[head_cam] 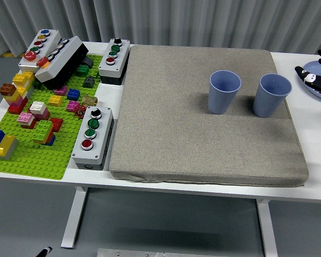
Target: Pick cup pour cup place
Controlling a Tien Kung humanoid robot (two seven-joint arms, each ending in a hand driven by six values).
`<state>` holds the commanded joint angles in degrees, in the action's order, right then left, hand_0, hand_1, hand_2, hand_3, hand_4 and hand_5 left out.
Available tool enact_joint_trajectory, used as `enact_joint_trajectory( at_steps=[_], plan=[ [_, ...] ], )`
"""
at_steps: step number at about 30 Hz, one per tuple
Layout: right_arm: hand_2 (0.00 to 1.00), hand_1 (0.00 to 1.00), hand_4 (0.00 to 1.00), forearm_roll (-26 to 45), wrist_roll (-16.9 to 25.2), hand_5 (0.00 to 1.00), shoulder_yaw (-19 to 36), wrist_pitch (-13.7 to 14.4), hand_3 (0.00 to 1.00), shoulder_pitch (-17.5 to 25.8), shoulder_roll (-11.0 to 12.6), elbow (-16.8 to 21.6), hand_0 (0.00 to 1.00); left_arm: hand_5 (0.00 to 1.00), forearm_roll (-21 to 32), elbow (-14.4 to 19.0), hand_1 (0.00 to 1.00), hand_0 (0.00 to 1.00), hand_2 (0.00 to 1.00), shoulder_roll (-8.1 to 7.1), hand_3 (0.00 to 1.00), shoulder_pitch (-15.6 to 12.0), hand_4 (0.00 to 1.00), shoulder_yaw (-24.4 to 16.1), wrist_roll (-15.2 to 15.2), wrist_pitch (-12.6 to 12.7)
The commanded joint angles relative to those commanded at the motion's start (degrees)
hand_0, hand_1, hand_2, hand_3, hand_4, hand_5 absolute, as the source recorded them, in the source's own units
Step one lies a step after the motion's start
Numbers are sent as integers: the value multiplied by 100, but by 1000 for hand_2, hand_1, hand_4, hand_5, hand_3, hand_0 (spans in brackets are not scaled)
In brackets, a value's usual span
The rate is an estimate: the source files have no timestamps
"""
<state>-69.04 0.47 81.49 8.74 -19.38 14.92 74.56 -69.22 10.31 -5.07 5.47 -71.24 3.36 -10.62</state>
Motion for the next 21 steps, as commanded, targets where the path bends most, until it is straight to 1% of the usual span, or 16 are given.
enact_joint_trajectory(
  at_steps=[10,16,21],
  plan=[
    [998,937,860,121,76,164,-63,99,998,332,22,75,949,990,-8,0,802,821,886,20,790,9,635,21,-1,-3],
    [998,934,857,227,129,172,-232,176,998,667,-19,191,949,989,0,0,802,821,885,36,790,1,635,77,2,-15],
    [998,934,853,309,153,184,-388,179,998,854,-47,252,949,990,5,0,801,822,885,41,790,-14,634,114,9,-27]
  ],
)
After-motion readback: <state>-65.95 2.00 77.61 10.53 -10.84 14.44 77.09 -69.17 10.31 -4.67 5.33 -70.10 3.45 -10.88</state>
